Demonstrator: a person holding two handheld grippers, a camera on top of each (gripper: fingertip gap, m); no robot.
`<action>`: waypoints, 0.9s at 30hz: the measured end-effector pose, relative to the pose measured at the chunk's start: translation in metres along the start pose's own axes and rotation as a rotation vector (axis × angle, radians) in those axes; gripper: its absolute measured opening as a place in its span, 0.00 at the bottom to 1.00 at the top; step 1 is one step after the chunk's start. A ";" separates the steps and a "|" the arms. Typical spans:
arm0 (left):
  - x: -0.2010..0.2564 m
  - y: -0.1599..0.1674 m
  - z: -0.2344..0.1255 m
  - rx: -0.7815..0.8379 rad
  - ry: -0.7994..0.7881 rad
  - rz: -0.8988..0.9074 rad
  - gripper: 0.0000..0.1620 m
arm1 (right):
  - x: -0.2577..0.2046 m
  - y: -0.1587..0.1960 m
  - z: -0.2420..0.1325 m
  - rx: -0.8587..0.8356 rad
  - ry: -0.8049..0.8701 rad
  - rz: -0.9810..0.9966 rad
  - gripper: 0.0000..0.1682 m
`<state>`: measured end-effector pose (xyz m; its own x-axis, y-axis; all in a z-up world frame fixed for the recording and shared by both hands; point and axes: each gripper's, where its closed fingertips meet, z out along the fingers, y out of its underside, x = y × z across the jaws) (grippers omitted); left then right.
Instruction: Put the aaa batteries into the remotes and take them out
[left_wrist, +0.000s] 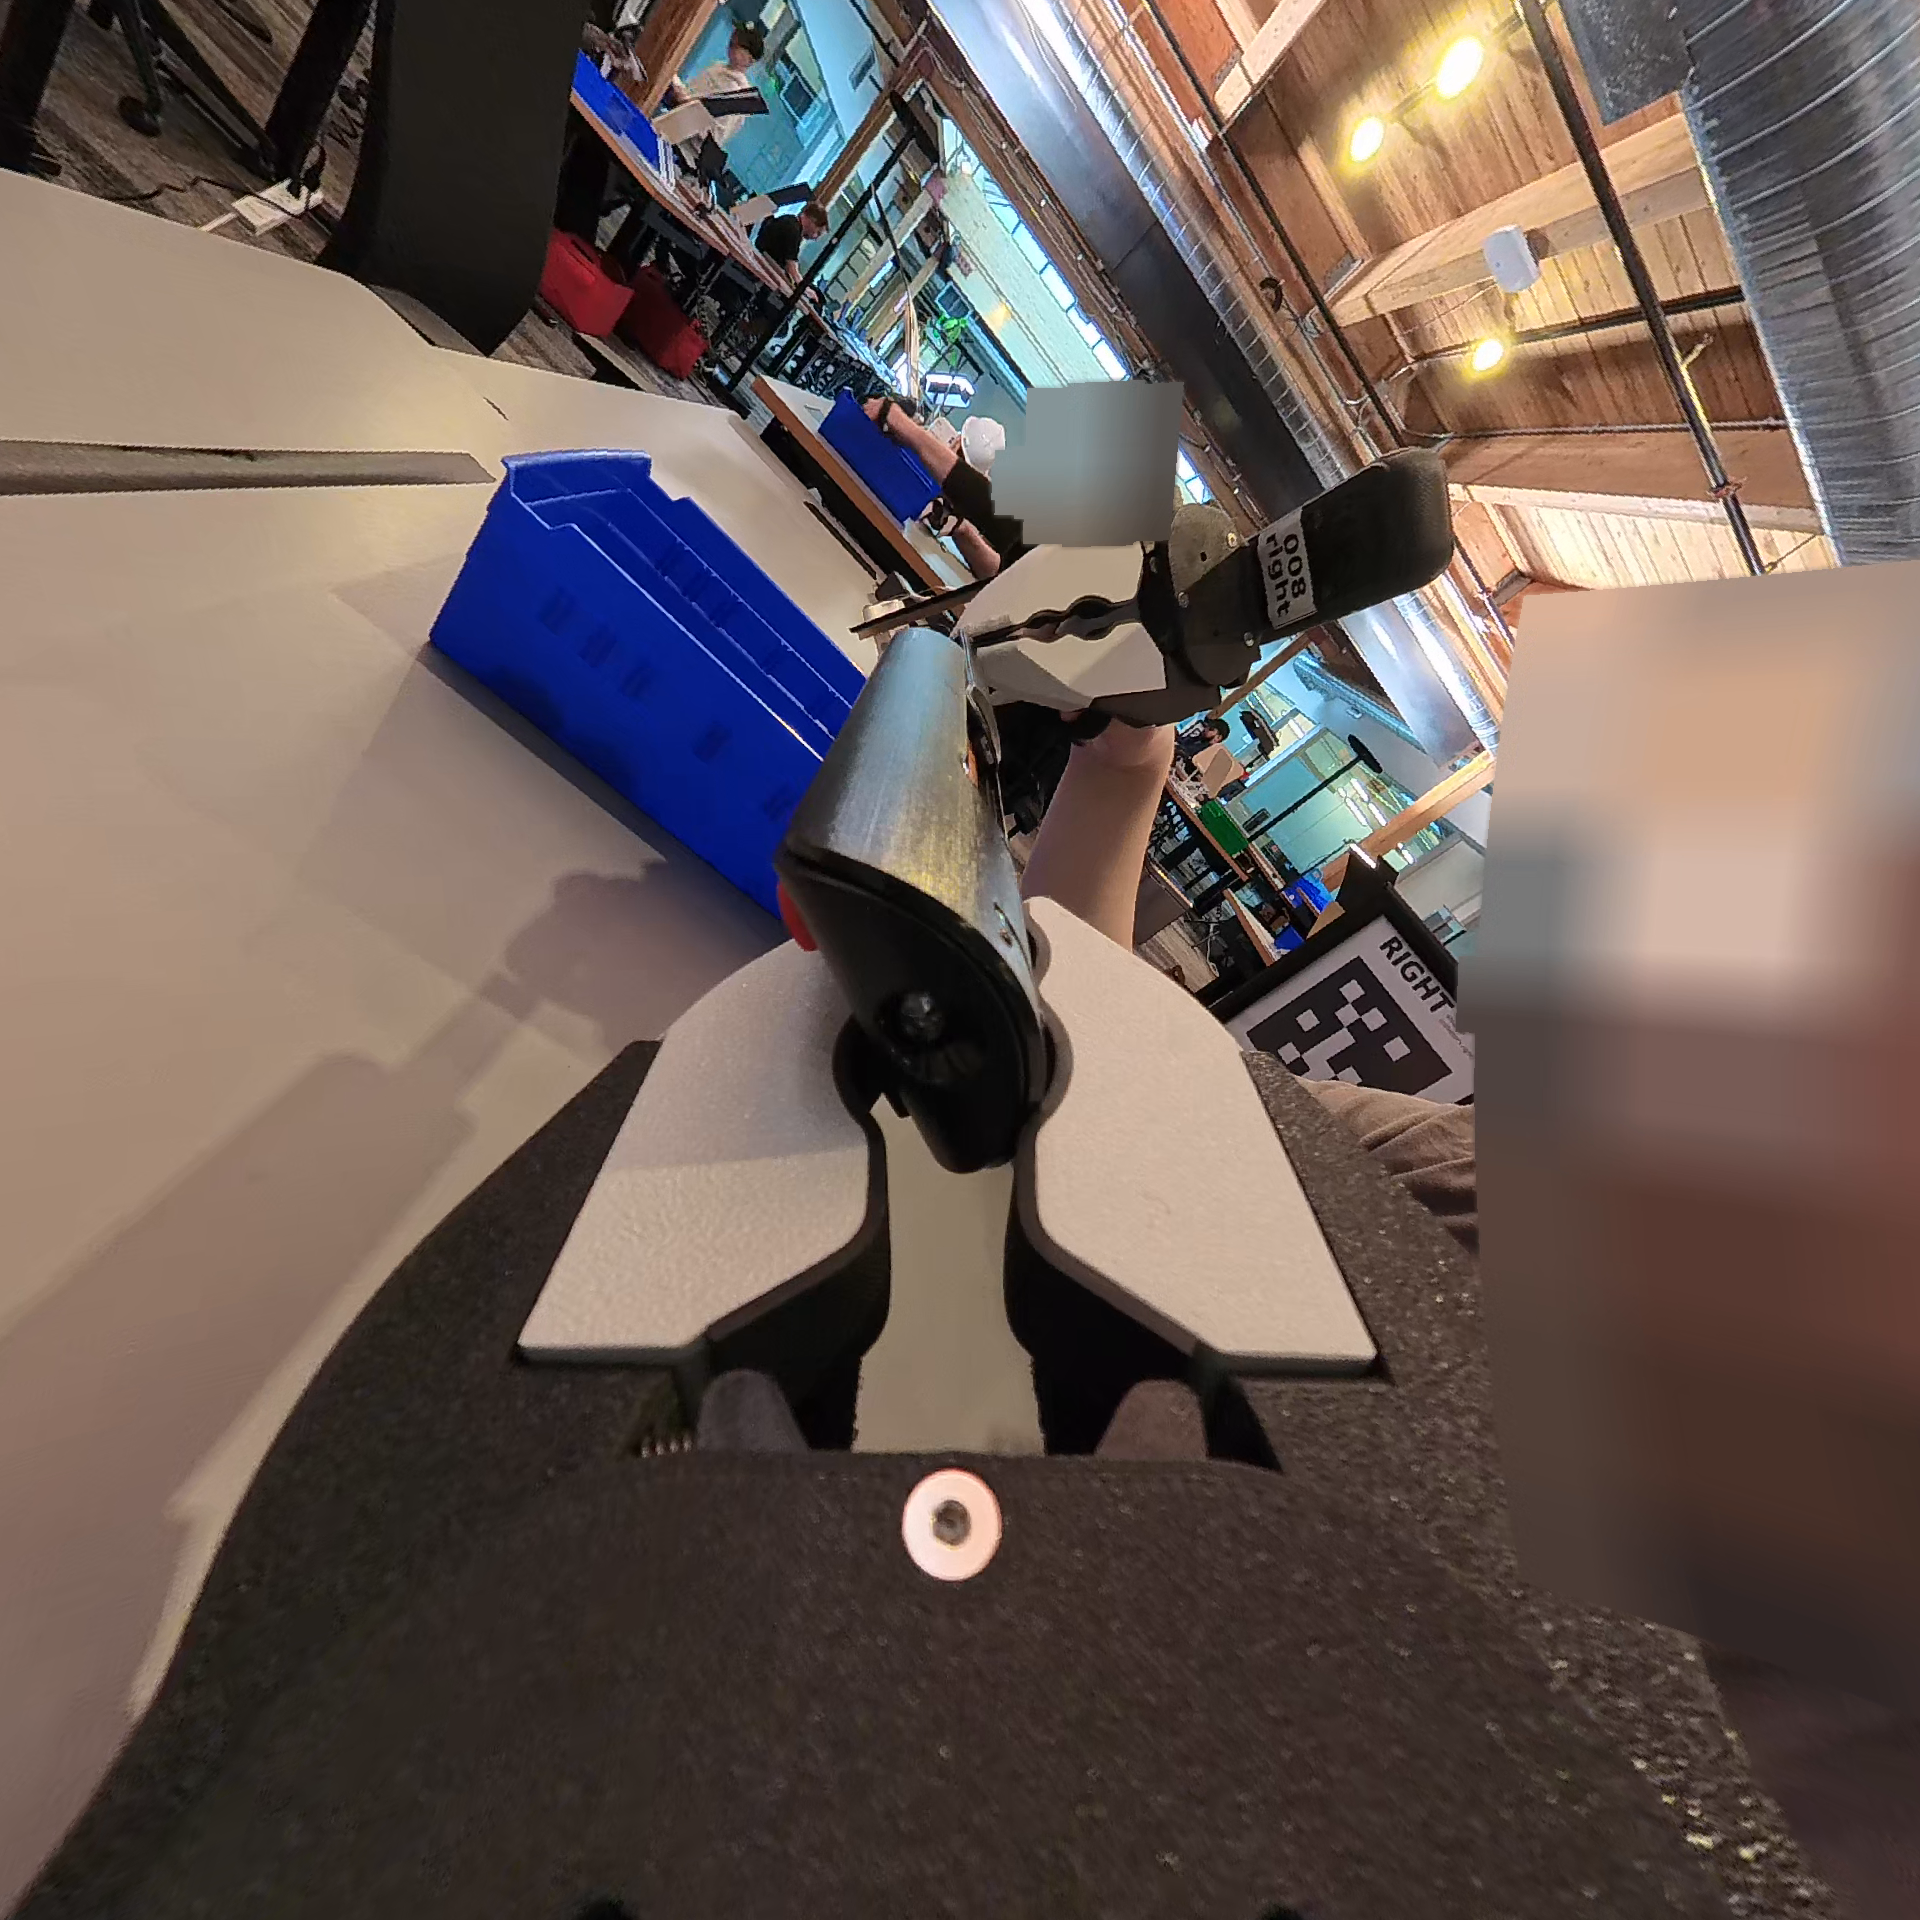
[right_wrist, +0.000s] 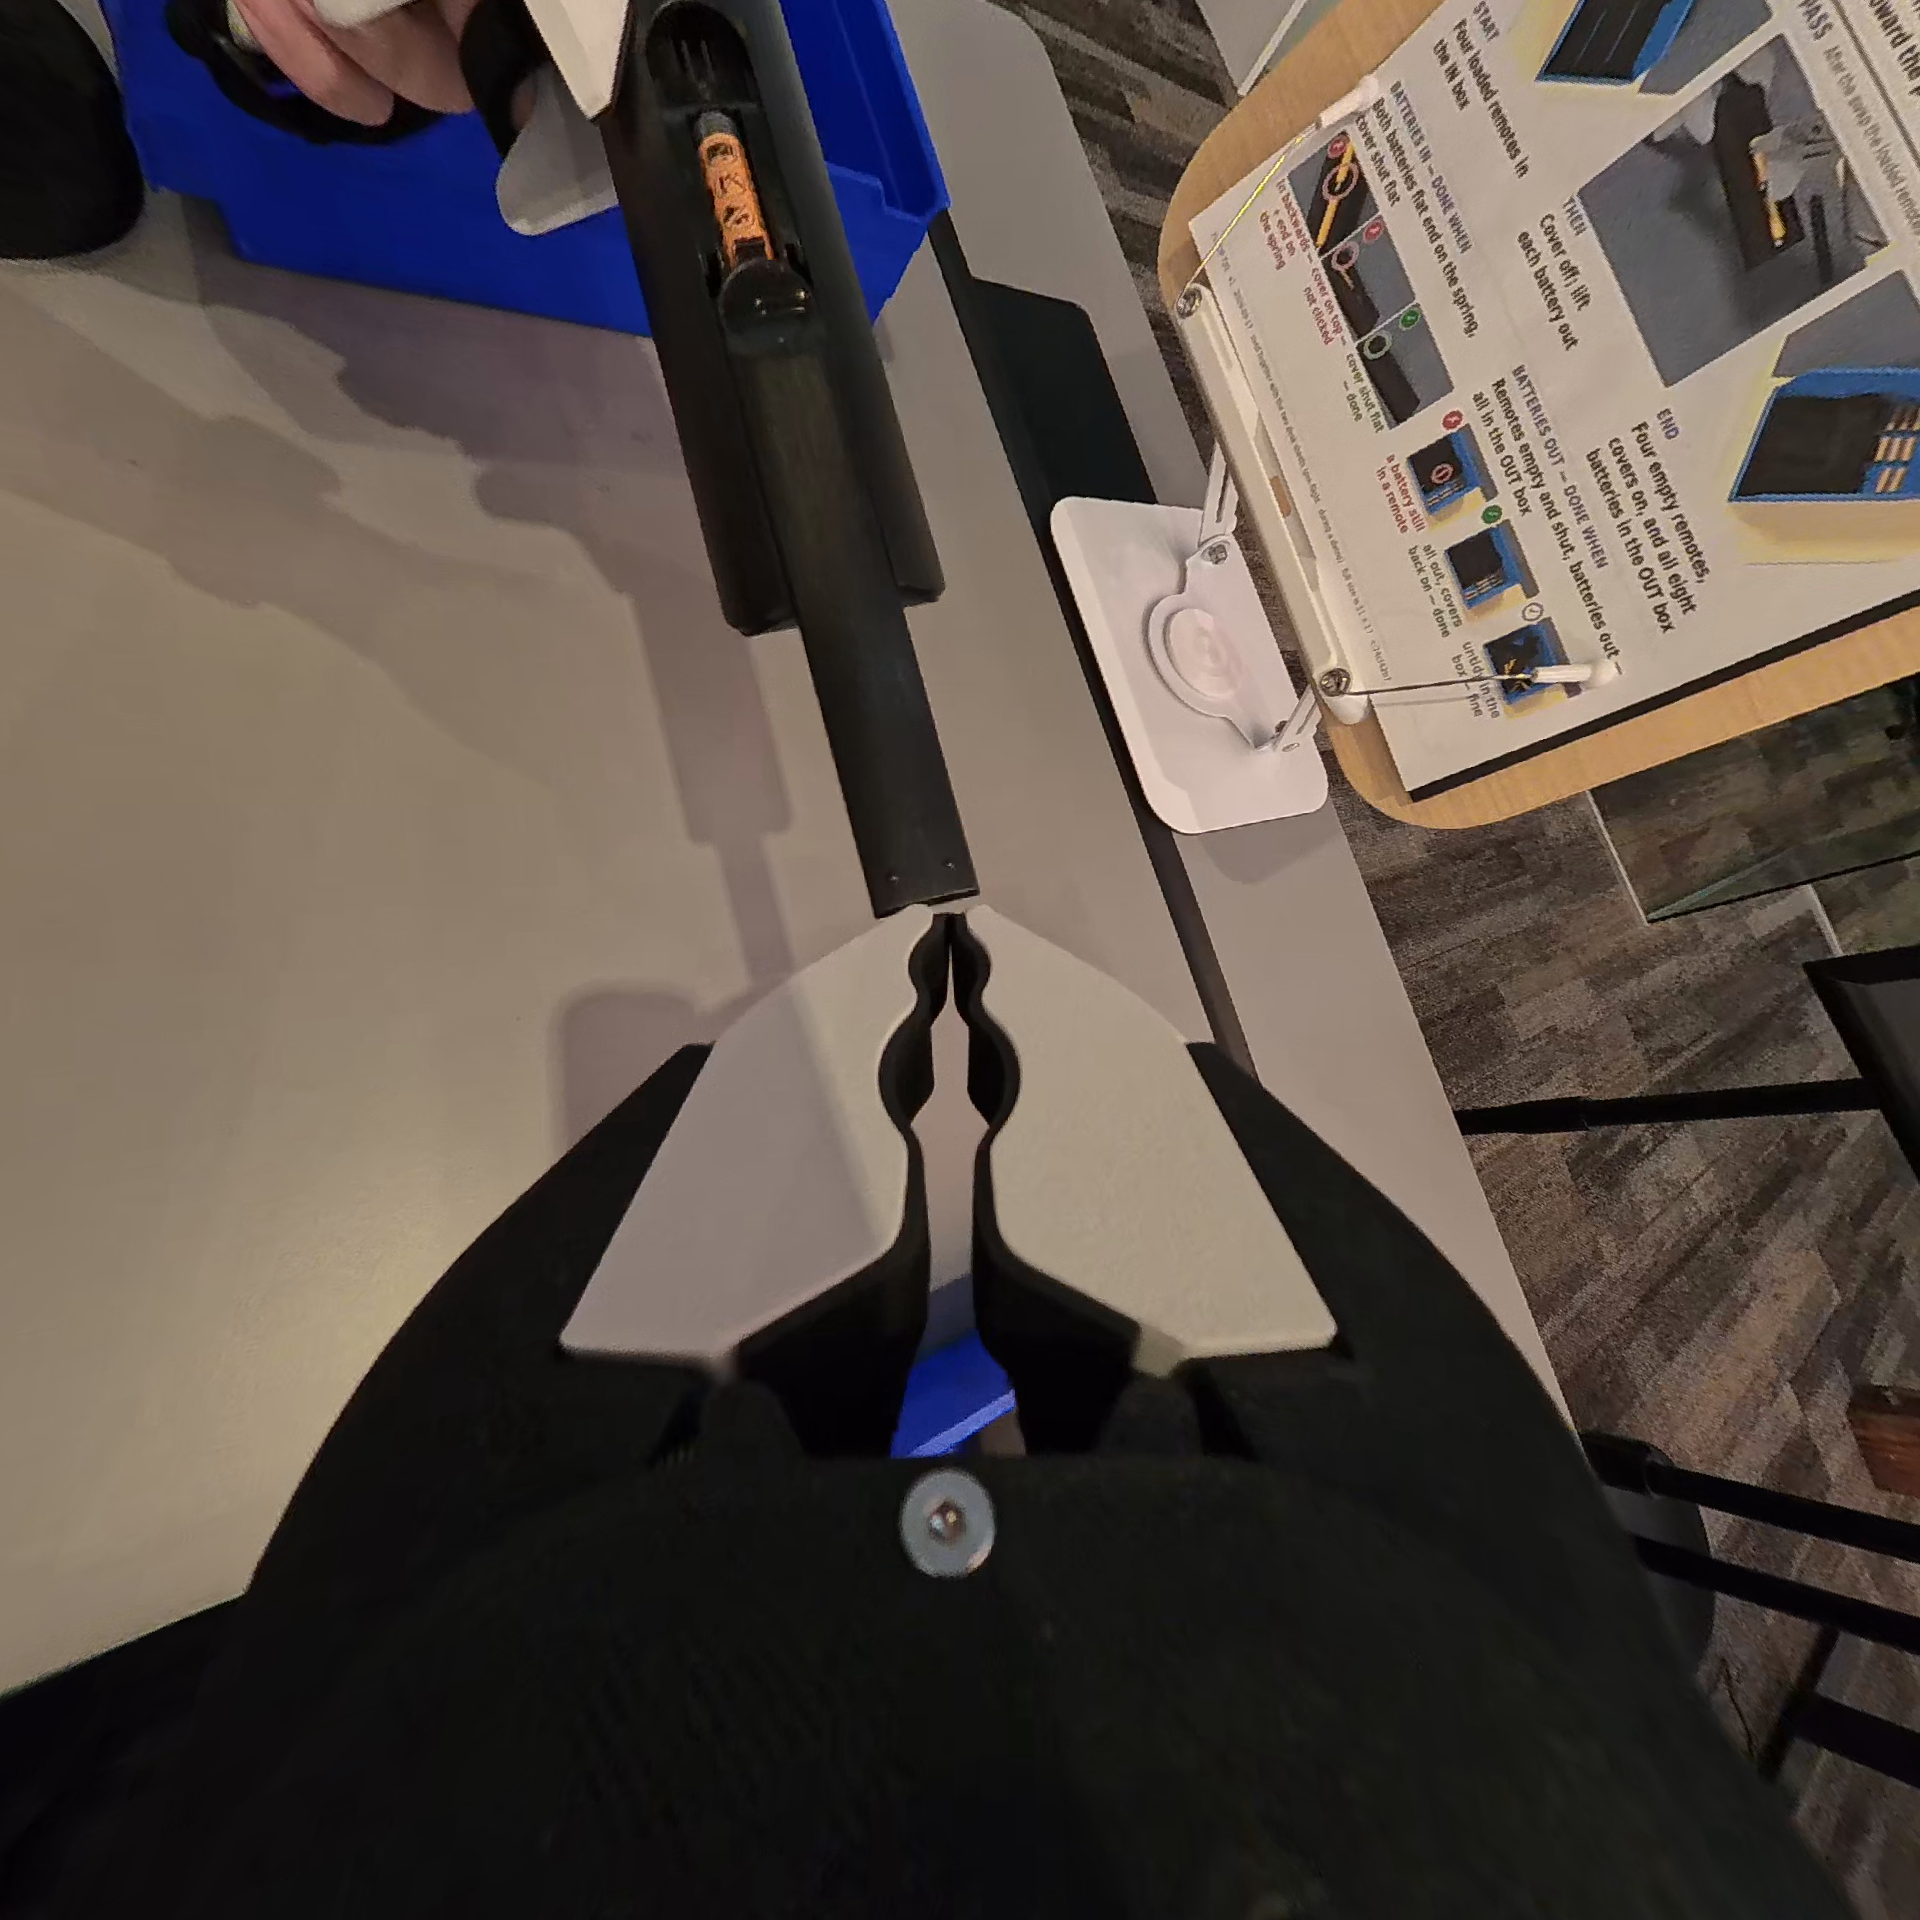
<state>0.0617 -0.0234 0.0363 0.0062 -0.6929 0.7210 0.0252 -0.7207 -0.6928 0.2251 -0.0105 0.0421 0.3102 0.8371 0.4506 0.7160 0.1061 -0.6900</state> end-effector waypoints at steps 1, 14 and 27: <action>0.000 0.000 0.000 -0.001 -0.001 0.001 0.13 | 0.000 0.000 0.000 -0.001 0.000 0.000 0.01; 0.000 -0.001 -0.001 0.006 -0.002 -0.002 0.13 | 0.001 -0.001 0.000 -0.003 0.010 0.001 0.01; 0.012 -0.007 -0.006 0.039 0.067 -0.018 0.13 | 0.004 -0.013 -0.024 0.244 -0.065 0.036 0.16</action>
<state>0.0553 -0.0268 0.0502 -0.0611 -0.6811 0.7296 0.0635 -0.7322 -0.6781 0.2321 -0.0212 0.0671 0.2860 0.8747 0.3912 0.5307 0.1954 -0.8248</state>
